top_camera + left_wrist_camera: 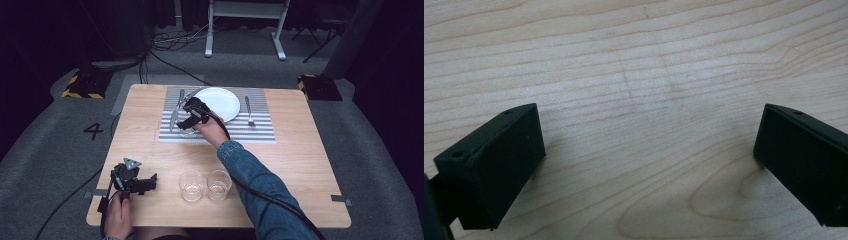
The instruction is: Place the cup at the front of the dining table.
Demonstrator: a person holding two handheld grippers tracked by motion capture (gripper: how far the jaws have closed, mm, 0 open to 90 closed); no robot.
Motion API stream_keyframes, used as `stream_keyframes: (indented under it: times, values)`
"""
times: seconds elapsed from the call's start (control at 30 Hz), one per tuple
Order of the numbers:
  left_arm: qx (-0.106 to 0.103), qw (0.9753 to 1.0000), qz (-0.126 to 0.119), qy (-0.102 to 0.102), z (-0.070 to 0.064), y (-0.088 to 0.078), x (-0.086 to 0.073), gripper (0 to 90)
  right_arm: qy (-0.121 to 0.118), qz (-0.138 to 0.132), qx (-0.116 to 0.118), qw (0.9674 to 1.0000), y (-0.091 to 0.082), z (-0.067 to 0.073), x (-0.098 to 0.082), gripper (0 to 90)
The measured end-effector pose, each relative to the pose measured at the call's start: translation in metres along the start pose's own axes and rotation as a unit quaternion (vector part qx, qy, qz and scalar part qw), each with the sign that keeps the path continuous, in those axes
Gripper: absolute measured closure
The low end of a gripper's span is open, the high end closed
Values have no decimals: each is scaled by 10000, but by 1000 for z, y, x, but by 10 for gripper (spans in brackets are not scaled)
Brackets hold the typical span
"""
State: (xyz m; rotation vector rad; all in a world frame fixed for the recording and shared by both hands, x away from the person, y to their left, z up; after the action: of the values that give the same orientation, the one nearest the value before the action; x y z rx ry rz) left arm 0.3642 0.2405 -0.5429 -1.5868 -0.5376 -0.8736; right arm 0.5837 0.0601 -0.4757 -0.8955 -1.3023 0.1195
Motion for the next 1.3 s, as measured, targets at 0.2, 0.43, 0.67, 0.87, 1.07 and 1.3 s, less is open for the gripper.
stream_keyframes:
  times: [0.2, 0.43, 0.67, 0.87, 1.07, 1.3]
  values:
    - [-3, 10000, 6, 2, 0, 0, 0, 1, 9, 67, 67, 10000, 3, -1, -3, 185]
    - [-2, 10000, 7, 4, 0, 0, 0, 1, 144, 50, 147, 9998, 2, -5, -9, 182]
    - [1, 10000, 1, -3, 0, 0, 0, 1, 101, 29, 93, 9999, -1, -1, -10, 164]
    - [0, 10000, 3, -2, 0, 0, 0, 1, 111, -46, -1, 9999, -14, -1, -5, 152]
    - [0, 10000, 5, 2, 0, 0, 0, 1, 90, -125, -67, 9999, -34, -2, -1, 151]
    - [13, 10000, -1, 9, 0, 0, 0, 0, 75, -272, -89, 9996, -63, 0, 7, 151]
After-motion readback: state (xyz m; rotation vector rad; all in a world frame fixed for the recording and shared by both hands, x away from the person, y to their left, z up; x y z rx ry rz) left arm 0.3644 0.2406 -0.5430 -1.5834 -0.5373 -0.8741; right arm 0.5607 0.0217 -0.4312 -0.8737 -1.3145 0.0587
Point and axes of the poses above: each handheld gripper's, and its own axes: y roughly forward along the jaws, x roughly out of its top, z roughly to its left, the point moved 5 cm from there along y, roughly forward along the jaws, and after that the axes turned 10 degrees about -z, right-handed, at the moved point
